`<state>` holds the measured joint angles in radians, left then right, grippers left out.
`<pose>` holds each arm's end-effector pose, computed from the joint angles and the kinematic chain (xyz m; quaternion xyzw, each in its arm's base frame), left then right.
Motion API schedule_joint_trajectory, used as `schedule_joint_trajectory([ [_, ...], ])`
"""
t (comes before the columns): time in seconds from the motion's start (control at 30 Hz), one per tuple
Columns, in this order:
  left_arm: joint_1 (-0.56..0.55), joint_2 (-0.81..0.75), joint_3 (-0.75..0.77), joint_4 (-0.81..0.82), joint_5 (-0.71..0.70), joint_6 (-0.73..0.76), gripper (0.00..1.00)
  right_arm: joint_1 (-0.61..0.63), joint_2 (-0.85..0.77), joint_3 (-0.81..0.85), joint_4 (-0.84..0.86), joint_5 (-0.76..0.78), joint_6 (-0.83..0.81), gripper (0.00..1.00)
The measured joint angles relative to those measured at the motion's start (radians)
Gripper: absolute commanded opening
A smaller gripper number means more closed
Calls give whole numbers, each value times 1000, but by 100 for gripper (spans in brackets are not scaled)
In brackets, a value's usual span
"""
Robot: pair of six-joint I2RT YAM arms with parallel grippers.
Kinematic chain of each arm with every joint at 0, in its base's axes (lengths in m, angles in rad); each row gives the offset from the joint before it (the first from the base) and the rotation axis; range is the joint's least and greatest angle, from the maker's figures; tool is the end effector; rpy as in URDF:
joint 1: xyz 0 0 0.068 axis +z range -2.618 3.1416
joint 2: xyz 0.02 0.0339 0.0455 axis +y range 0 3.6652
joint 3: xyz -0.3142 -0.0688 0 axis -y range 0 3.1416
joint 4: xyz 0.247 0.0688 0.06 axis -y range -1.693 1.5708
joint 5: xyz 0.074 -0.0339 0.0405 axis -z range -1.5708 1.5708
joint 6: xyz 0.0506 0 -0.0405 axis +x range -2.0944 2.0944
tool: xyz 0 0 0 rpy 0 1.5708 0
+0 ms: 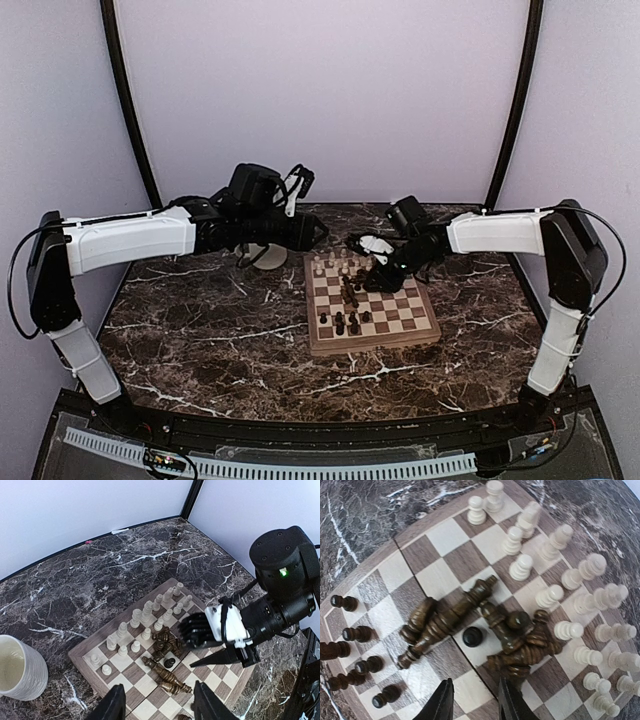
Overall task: Set up the chess pieces on the board
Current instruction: Pick up the pawn from the chessboard.
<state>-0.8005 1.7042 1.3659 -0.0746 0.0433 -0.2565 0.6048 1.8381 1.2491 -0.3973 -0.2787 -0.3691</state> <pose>0.2970 -0.3093 0.3496 0.2362 0.8029 -0.2915 0.4632 0.3288 0.2442 0.2269 -0.4791 0.8194 0.1656 0.2677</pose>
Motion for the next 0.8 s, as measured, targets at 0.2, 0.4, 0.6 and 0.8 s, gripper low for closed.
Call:
schedule_joint_trajectory([
  [0.2,0,-9,0,1,-7,0,48,47,1,45,-21,36,10,28],
  [0.4,0,-9,0,1,-11,0,49,37,1,55,-18,98,16,28],
  [0.6,0,-9,0,2,-15,0,49,23,1,55,-18,118,16,27],
  [0.8,0,-9,0,1,-16,0,49,20,5,65,-37,68,-19,26],
])
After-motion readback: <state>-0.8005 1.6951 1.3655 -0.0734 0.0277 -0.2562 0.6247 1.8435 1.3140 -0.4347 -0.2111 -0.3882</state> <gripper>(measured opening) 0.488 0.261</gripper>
